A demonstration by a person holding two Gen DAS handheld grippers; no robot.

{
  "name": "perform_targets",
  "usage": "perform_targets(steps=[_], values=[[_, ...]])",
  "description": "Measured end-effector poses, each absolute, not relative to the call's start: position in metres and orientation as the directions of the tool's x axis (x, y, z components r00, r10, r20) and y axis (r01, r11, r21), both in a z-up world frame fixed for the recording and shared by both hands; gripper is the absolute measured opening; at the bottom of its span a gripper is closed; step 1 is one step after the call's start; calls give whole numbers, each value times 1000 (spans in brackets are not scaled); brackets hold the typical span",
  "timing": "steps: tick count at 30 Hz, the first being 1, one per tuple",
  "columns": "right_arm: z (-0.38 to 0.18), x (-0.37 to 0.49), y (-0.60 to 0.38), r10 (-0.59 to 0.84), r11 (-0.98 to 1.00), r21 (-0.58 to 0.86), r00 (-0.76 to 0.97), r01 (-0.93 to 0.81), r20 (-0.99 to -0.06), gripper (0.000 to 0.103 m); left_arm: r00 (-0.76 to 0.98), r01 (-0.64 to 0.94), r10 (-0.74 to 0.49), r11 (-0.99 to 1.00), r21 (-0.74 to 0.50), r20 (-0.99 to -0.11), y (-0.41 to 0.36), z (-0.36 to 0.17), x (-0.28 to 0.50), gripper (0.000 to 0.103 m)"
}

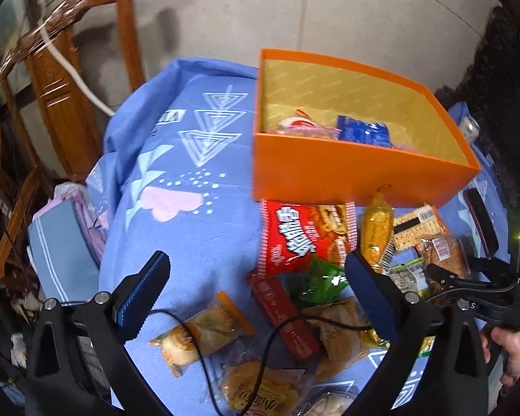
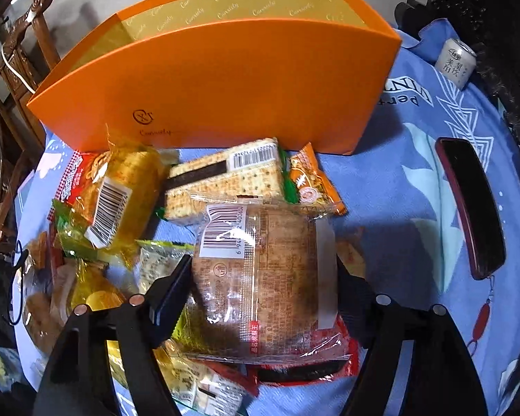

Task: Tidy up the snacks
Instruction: 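Grasp the large bread loaf bag with the right tool while the left tool grasps the yellow bun bag, then lift both bags over the orange box and open both tools to drop them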

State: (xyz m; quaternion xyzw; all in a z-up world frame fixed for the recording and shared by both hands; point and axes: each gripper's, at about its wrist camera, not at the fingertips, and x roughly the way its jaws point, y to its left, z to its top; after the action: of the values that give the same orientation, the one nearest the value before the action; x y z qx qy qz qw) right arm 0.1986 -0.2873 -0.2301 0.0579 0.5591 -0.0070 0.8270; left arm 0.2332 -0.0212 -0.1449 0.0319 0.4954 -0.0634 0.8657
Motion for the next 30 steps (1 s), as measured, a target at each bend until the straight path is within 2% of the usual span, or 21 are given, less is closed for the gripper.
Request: perform_targets(steps=[7,15,17,18,21,23,24,25,26,30], values=[[-203,159,-303,135,969,212,449,125,-883,77,455,264,-136,964,-12,-880,-85,-159,252,99],[-194,138,-313,146,955,249,476,161,-867,77,352,328,-149,944,-27,-924,-146,-208,270,98],[-196,136,-318,147,951,255,475,172,-868,77,317,327,-155,944,-46,-936,-151,-219,273,92],[-197,136,-319,147,950,257,474,177,-868,77,299,329,-158,943,-53,-941,-153,-224,274,83],[-200,138,-324,151,945,268,474,190,-868,77,270,330,-150,942,-55,-951,-157,-236,277,80],[-201,139,-326,154,942,274,477,194,-865,77,282,338,-144,940,-42,-949,-158,-238,277,73],[-201,139,-325,154,941,275,478,195,-865,77,284,340,-145,939,-42,-948,-158,-239,278,67],[-201,139,-325,155,940,278,479,196,-864,77,287,343,-150,938,-44,-946,-158,-239,277,54],[-201,140,-325,157,940,280,480,197,-863,77,283,352,-164,934,-56,-945,-159,-239,277,45],[-199,139,-324,154,941,279,491,192,-858,77,277,353,-196,931,-91,-941,-155,-236,276,36]])
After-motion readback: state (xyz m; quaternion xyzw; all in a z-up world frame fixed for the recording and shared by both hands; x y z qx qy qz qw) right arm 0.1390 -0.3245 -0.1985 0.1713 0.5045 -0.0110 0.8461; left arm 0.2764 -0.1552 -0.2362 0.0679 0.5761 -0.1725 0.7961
